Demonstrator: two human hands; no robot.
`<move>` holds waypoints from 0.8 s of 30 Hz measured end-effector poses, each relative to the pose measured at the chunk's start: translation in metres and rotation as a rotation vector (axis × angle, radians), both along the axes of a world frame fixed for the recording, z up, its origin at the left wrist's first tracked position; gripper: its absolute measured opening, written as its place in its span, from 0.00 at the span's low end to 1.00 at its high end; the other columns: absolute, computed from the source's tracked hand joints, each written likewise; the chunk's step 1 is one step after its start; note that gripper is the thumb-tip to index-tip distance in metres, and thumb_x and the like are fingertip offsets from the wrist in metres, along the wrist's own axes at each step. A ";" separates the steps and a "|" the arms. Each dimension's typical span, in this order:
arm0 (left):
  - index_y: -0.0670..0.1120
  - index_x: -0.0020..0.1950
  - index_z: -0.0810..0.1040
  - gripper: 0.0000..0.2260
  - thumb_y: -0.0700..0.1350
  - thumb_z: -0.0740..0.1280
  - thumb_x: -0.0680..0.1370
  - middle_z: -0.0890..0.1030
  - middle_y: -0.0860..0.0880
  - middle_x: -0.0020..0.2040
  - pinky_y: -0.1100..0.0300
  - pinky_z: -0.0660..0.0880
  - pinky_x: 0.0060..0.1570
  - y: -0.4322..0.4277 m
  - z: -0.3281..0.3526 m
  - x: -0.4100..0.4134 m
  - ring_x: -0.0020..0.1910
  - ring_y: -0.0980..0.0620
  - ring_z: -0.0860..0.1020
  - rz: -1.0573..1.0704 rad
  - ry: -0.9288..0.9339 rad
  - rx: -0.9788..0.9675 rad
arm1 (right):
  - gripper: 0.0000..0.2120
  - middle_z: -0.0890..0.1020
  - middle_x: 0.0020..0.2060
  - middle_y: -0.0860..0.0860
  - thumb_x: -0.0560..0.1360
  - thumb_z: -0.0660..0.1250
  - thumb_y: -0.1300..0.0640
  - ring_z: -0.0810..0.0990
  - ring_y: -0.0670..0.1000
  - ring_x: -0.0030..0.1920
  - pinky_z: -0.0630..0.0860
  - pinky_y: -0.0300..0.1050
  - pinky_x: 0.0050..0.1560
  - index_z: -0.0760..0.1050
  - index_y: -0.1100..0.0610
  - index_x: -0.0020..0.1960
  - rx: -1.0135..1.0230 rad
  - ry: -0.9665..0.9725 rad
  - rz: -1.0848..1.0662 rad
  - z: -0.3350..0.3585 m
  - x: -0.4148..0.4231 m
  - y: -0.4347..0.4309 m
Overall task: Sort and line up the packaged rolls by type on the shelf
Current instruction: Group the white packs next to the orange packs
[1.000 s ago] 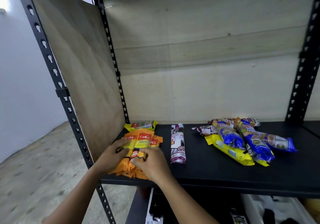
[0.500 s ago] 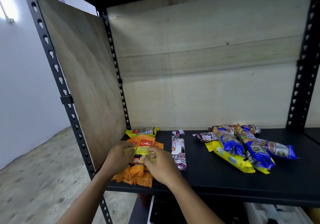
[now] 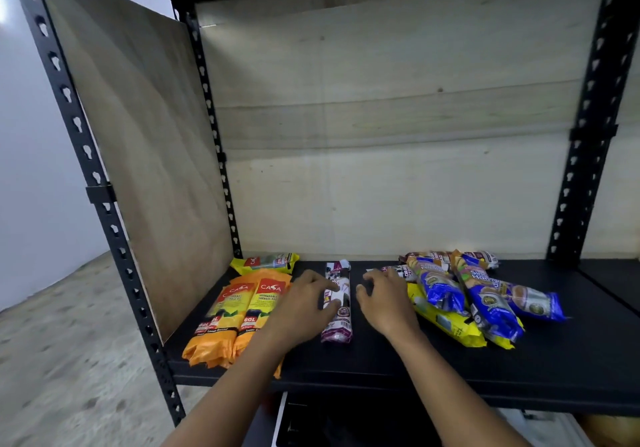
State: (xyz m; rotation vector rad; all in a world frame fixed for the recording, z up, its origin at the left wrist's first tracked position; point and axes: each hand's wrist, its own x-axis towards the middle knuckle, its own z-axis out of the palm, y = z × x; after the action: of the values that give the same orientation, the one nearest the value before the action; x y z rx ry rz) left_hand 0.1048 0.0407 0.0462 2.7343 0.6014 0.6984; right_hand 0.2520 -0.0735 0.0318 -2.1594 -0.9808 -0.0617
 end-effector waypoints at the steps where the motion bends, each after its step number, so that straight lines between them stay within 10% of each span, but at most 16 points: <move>1: 0.57 0.65 0.76 0.17 0.60 0.65 0.77 0.71 0.54 0.62 0.57 0.71 0.59 -0.003 -0.002 0.004 0.62 0.55 0.71 -0.007 0.030 -0.014 | 0.19 0.72 0.64 0.54 0.80 0.65 0.49 0.68 0.55 0.68 0.72 0.50 0.62 0.73 0.54 0.68 -0.058 -0.043 -0.013 0.001 0.005 0.002; 13: 0.57 0.78 0.60 0.38 0.65 0.69 0.72 0.50 0.52 0.80 0.47 0.62 0.73 -0.008 -0.023 0.022 0.77 0.47 0.55 -0.035 0.353 -0.130 | 0.23 0.69 0.66 0.60 0.77 0.67 0.54 0.67 0.62 0.67 0.73 0.55 0.59 0.69 0.59 0.70 -0.486 -0.277 -0.130 0.006 0.061 0.040; 18: 0.58 0.79 0.58 0.39 0.62 0.72 0.72 0.51 0.52 0.81 0.50 0.62 0.73 -0.004 -0.027 0.019 0.78 0.48 0.56 -0.062 0.363 -0.156 | 0.33 0.65 0.73 0.62 0.77 0.68 0.51 0.60 0.65 0.74 0.72 0.55 0.63 0.59 0.59 0.77 -0.573 -0.277 -0.170 -0.007 0.071 0.048; 24: 0.55 0.79 0.60 0.37 0.60 0.72 0.73 0.54 0.49 0.80 0.53 0.61 0.73 -0.005 -0.028 0.020 0.77 0.47 0.57 -0.053 0.338 -0.118 | 0.25 0.65 0.69 0.59 0.76 0.69 0.57 0.61 0.63 0.71 0.76 0.53 0.58 0.69 0.60 0.71 -0.624 -0.318 -0.217 -0.008 0.073 0.052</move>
State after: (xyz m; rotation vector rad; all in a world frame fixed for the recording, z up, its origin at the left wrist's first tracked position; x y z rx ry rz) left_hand 0.1249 0.0355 0.0187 2.7627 0.6145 0.1797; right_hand 0.3254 -0.0214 0.0240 -2.8939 -1.0288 -0.2362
